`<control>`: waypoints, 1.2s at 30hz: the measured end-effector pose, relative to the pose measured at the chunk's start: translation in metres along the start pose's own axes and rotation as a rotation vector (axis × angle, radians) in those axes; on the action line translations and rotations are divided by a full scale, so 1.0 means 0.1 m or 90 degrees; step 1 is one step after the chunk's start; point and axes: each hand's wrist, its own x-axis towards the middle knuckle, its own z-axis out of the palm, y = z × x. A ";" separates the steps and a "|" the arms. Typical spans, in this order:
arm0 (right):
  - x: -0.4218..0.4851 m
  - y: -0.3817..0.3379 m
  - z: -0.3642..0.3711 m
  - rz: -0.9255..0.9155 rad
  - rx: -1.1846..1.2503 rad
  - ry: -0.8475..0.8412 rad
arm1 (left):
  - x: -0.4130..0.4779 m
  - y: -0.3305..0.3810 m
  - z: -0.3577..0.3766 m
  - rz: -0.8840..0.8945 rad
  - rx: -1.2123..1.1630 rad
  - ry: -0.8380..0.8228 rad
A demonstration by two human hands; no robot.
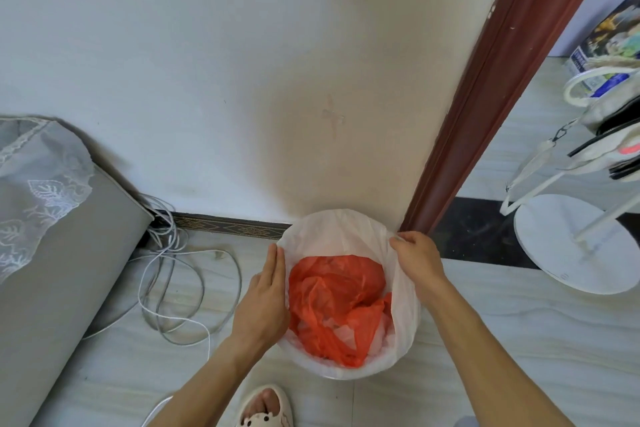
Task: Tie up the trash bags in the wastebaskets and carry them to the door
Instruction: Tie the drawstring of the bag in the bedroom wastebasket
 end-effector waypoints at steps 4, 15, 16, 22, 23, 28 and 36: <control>0.02 -0.12 0.03 0.028 0.102 -0.021 | 0.02 0.04 -0.04 -0.041 0.040 -0.023; 0.12 -0.27 0.05 0.105 0.155 -0.141 | -0.02 -0.21 -0.12 -0.036 0.123 -0.055; 0.11 -0.27 0.08 0.109 0.200 -0.157 | -0.04 -0.22 -0.12 -0.037 0.123 -0.054; -0.04 -0.23 0.33 0.096 0.039 -0.136 | -0.04 -0.19 -0.08 0.003 0.151 -0.036; -0.09 -0.28 0.37 0.100 0.080 -0.155 | -0.04 -0.20 -0.06 0.007 0.149 -0.035; -0.33 -0.28 0.54 -0.029 0.067 -0.377 | -0.04 -0.33 0.02 0.019 0.103 -0.007; -0.40 -0.14 0.24 -0.154 -0.181 -0.323 | -0.11 -0.49 -0.07 -0.045 0.034 0.018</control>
